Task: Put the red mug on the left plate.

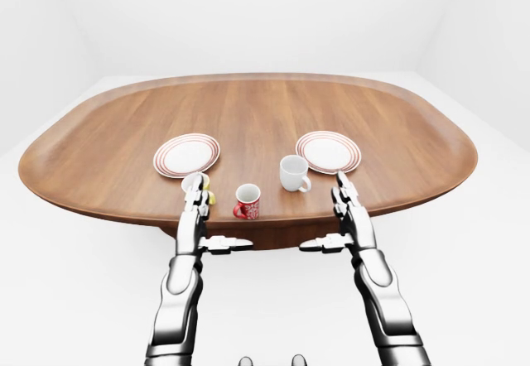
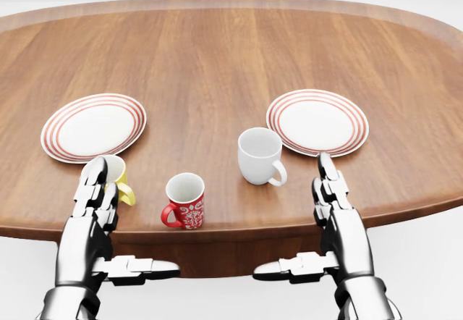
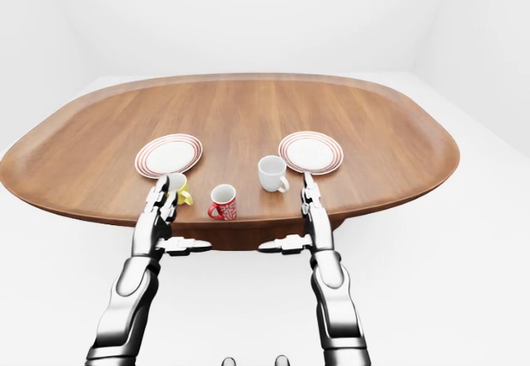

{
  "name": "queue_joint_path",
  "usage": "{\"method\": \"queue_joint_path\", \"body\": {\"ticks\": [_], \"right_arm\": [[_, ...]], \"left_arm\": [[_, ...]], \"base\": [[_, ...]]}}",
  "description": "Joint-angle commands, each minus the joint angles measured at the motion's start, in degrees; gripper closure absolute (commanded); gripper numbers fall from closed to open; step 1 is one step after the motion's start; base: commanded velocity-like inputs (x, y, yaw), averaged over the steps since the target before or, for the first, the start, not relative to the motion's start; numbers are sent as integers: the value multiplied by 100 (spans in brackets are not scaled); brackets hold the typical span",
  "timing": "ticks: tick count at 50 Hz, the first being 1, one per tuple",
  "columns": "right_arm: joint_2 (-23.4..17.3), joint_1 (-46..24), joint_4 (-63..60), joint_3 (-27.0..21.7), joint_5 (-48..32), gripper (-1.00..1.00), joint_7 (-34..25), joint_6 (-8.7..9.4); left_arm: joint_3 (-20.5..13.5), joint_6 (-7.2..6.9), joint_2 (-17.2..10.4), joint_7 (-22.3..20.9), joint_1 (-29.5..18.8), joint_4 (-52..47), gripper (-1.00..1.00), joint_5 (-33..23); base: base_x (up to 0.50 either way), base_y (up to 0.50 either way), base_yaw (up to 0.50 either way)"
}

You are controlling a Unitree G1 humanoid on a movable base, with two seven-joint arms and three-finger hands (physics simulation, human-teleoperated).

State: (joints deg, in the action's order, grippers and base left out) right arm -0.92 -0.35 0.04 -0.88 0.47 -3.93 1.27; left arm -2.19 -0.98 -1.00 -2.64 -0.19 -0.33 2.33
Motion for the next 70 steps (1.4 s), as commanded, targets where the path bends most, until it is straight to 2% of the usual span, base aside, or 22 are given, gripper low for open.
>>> {"method": "queue_joint_path", "body": {"ticks": [1,5,6,8,10,15,16,17,18,19,20,24,27,29,30,33,36,43,50,60,66,70], "right_arm": [[-28,874,-2575,280,-533,-100,38,373],[-41,1750,-4476,498,-976,-100,4,373],[-35,1767,-4515,500,-991,-100,-3,373],[-65,2337,-5653,599,-1229,-100,-27,373],[-37,2562,-5973,596,-1340,-100,-103,373],[682,3385,-6002,156,-1501,-100,-678,373],[850,3588,-6003,64,-1462,-100,-823,133],[999,3848,-6003,-32,-1375,-100,-940,-240],[1117,4034,-6003,-95,-1331,-100,-1026,-460],[1198,4058,-6003,-119,-1337,-100,-1103,-504],[1275,4245,-6004,-158,-1273,-100,-1141,-627],[1294,4594,-6004,-337,-976,-100,-1124,-627],[1047,4503,-6004,-530,-532,-100,-925,-627],[894,4379,-6003,-557,-548,-100,-754,-627],[858,4296,-6003,-539,-616,-100,-712,-528],[916,3939,-6003,-503,-909,-100,-689,-41],[989,3767,-6003,-621,-849,-100,-755,145],[956,3779,-6003,-634,-776,-100,-728,124],[1004,3557,-6003,-661,-921,-100,-768,371],[1105,3332,-6003,-644,-1099,-100,-861,373],[1333,3094,-6004,-514,-1687,-100,-1023,373],[1464,3047,-6004,-491,-1802,-100,-1250,373]], "left_arm": [[-97,-402,4,7,502,-1460,-100,198],[-237,-402,42,84,865,-2697,-100,268],[-247,-402,54,76,871,-2726,-100,261],[-340,-402,87,149,1122,-3565,-100,192],[-405,-402,144,128,1310,-4040,-100,151],[-689,-402,365,-158,1896,-5093,-100,367],[-737,-402,413,-238,2021,-5228,-100,377],[-802,-402,481,-324,2160,-5354,-100,420],[-862,-402,537,-393,2223,-5412,-100,457],[-882,-402,575,-434,2219,-5418,-100,443],[-940,-402,614,-484,2236,-5411,-100,475],[-1045,-402,707,-552,2191,-5235,-100,431],[-1087,-402,747,-582,2202,-5159,-100,452],[-1076,-402,765,-591,2216,-5158,-100,445],[-1065,-402,771,-595,2226,-5156,-100,435],[-1009,-402,763,-586,2218,-5140,-100,394],[-979,-402,749,-578,2221,-5133,-100,382],[-948,-402,723,-565,2210,-5081,-100,380],[-832,-402,679,-518,2190,-5018,-100,317],[-810,-402,625,-476,2150,-4936,-100,322],[-864,-402,638,-511,2163,-4959,-100,379],[-853,-402,642,-532,2167,-4951,-100,386]], "base": [[0,0,0],[0,0,0],[0,0,0],[0,0,0],[0,0,0],[0,0,0],[0,0,0],[0,0,0],[0,0,0],[0,0,0],[0,0,0],[0,0,0],[0,0,0],[0,0,0],[0,0,0],[0,0,0],[0,0,0],[0,0,0],[0,0,0],[0,0,0],[0,0,0],[0,31,0]]}}
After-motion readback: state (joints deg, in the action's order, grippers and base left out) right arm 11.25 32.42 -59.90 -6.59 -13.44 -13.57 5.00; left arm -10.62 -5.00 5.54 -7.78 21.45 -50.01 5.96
